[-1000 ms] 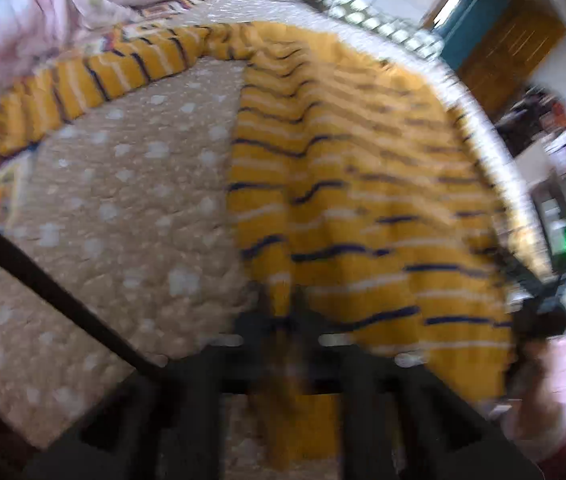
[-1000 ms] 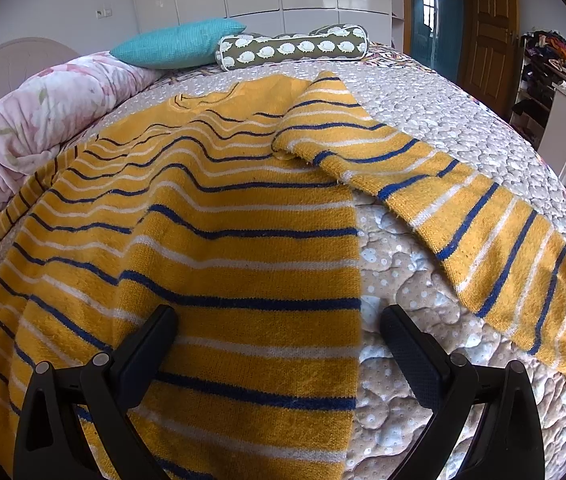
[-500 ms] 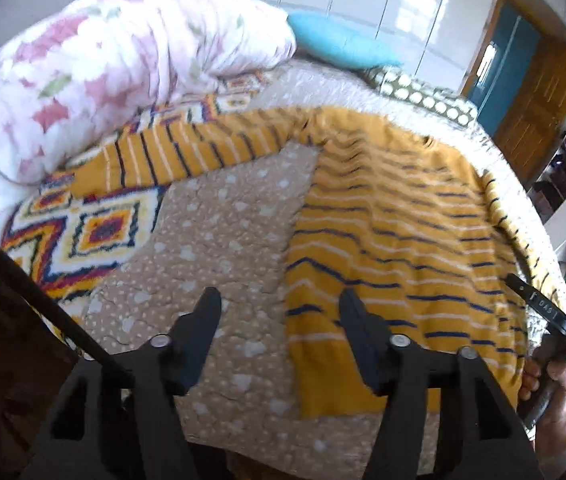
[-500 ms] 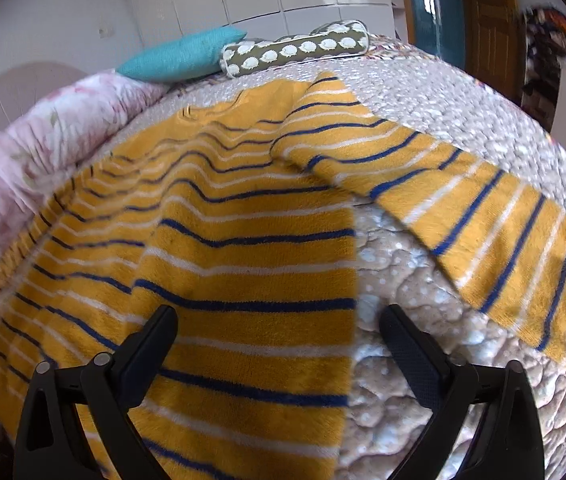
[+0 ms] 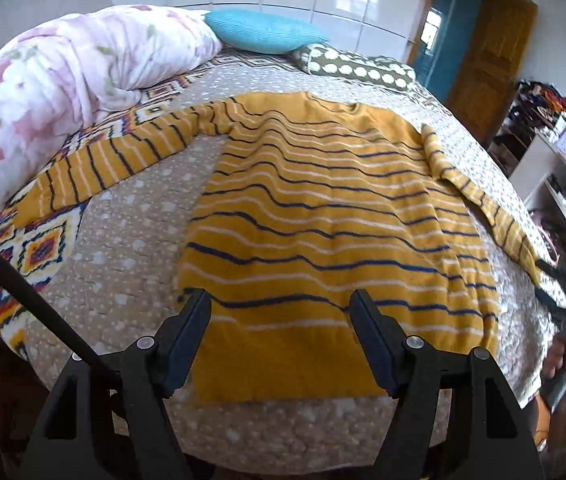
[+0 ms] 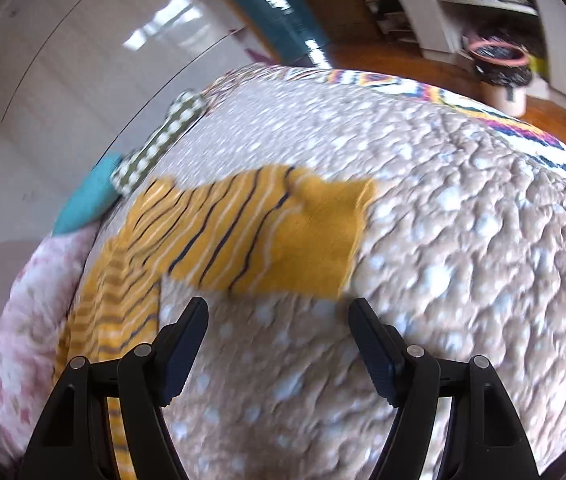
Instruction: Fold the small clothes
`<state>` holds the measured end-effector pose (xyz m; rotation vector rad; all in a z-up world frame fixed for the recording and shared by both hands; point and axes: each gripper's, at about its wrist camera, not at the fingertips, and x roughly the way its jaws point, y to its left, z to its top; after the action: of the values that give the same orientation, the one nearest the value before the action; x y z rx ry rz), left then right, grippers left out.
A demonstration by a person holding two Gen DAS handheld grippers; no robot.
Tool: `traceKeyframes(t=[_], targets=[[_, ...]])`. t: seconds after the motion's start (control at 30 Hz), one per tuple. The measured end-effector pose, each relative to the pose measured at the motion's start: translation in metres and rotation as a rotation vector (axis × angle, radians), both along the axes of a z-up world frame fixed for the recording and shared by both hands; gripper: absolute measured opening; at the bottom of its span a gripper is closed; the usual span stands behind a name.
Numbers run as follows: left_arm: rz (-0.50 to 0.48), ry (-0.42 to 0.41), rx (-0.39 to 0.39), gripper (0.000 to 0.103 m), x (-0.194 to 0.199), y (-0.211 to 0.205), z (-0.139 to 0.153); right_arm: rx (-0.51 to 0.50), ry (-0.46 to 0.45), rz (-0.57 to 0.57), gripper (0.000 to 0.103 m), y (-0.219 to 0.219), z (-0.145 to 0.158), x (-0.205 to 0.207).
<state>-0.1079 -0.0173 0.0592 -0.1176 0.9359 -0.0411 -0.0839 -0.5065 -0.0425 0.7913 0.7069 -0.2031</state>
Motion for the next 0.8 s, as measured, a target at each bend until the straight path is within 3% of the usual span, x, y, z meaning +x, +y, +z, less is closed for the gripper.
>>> traceKeyframes(t=[0.1,0.13,0.17,0.2,0.23,0.3,0.4,0.53,0.7,0.8], targets=[[-0.003,-0.005,0.019,0.070,-0.004,-0.005,0.002,-0.012,0.025,-0.034,0.077,-0.008,0.003,0.019],[-0.003,-0.007,0.022,0.070,-0.005,-0.006,0.003,-0.012,0.029,-0.037,0.057,-0.010,0.005,0.025],[-0.002,-0.006,0.028,0.070,-0.006,-0.006,0.004,0.011,0.026,-0.009,0.021,-0.018,0.007,0.034],[0.000,-0.007,0.031,0.070,-0.006,-0.006,0.005,0.027,0.041,0.012,0.015,-0.013,0.008,0.043],[0.002,-0.008,0.033,0.070,-0.007,-0.005,0.006,0.038,0.034,0.028,0.015,-0.020,0.011,0.046],[0.011,-0.016,0.027,0.070,-0.008,-0.002,0.008,-0.037,0.029,0.015,0.014,-0.038,0.028,0.050],[0.022,-0.016,-0.007,0.071,-0.007,0.007,0.008,-0.200,0.069,-0.098,0.009,-0.094,0.061,0.058],[0.031,-0.009,-0.063,0.070,-0.007,0.014,0.006,-0.294,0.133,-0.238,0.009,-0.151,0.095,0.071],[0.031,-0.029,-0.050,0.070,-0.012,0.023,0.004,-0.429,0.141,-0.186,0.008,-0.132,0.134,0.093],[0.036,-0.043,-0.056,0.070,-0.015,0.030,0.004,-0.442,0.109,-0.080,0.008,-0.085,0.154,0.116]])
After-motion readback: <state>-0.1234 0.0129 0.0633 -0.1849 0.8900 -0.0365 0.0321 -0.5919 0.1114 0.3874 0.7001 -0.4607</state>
